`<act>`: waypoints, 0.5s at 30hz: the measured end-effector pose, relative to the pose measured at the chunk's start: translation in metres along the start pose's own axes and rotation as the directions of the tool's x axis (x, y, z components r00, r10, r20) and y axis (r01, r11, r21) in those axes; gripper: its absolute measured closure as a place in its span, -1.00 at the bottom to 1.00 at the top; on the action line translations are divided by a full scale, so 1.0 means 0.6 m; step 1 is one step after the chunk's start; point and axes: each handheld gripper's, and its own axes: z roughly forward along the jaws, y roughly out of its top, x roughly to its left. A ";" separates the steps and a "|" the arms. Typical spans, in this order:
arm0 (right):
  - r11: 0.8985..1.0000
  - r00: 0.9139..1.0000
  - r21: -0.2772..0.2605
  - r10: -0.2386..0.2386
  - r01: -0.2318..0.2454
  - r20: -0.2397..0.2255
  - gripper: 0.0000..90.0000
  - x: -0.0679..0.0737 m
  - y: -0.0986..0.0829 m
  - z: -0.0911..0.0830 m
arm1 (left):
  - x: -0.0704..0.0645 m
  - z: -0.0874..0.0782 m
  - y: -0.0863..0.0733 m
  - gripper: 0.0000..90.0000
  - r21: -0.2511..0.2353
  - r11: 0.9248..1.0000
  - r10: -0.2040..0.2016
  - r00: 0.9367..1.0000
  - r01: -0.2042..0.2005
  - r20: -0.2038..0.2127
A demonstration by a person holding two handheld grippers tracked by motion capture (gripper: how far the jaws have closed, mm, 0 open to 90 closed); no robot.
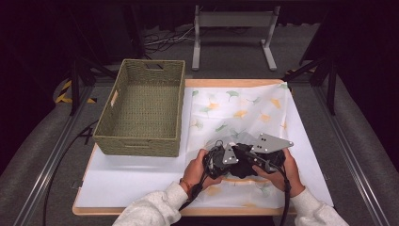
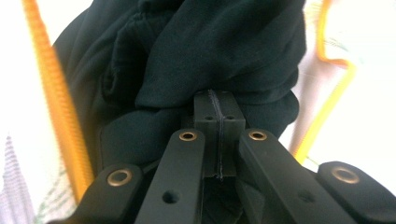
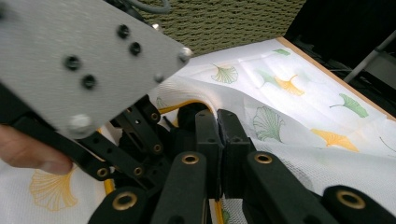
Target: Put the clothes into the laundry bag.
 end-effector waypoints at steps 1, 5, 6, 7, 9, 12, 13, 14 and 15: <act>1.000 1.000 0.000 0.000 0.000 0.000 0.98 0.000 0.000 0.000 | 0.000 0.000 0.000 1.00 0.000 1.000 0.000 1.000 0.000 0.000; 1.000 1.000 0.000 0.016 -0.016 0.002 0.98 -0.002 -0.001 0.001 | 0.004 0.009 0.006 1.00 0.004 1.000 -0.016 1.000 0.016 -0.026; 1.000 1.000 -0.001 0.018 -0.018 0.003 0.98 -0.004 -0.001 0.001 | 0.006 0.011 0.007 1.00 0.004 1.000 -0.015 0.999 0.015 -0.033; 1.000 1.000 -0.001 0.018 -0.018 0.003 0.98 -0.004 -0.001 0.001 | 0.006 0.011 0.007 1.00 0.004 1.000 -0.015 0.999 0.015 -0.033; 1.000 1.000 0.003 0.021 -0.021 0.006 0.98 -0.005 -0.002 0.001 | 0.008 0.012 0.008 1.00 0.008 1.000 -0.017 0.999 0.017 -0.040; 0.999 0.999 0.012 0.032 -0.033 0.006 0.98 -0.008 -0.005 0.003 | 0.018 0.014 0.007 1.00 0.008 0.999 -0.032 0.999 0.033 -0.038; 0.999 0.999 0.014 0.035 -0.035 0.006 0.98 -0.009 -0.006 0.004 | 0.019 0.014 0.006 1.00 0.008 0.999 -0.036 0.998 0.036 -0.042; 0.999 0.999 0.016 0.038 -0.038 0.007 0.98 -0.010 -0.007 0.004 | 0.022 0.015 0.006 1.00 0.007 0.999 -0.031 0.998 0.031 -0.056; 0.999 0.999 0.018 0.045 -0.045 0.004 0.98 -0.011 -0.008 0.004 | 0.025 0.016 0.005 1.00 0.008 0.999 -0.044 0.997 0.044 -0.063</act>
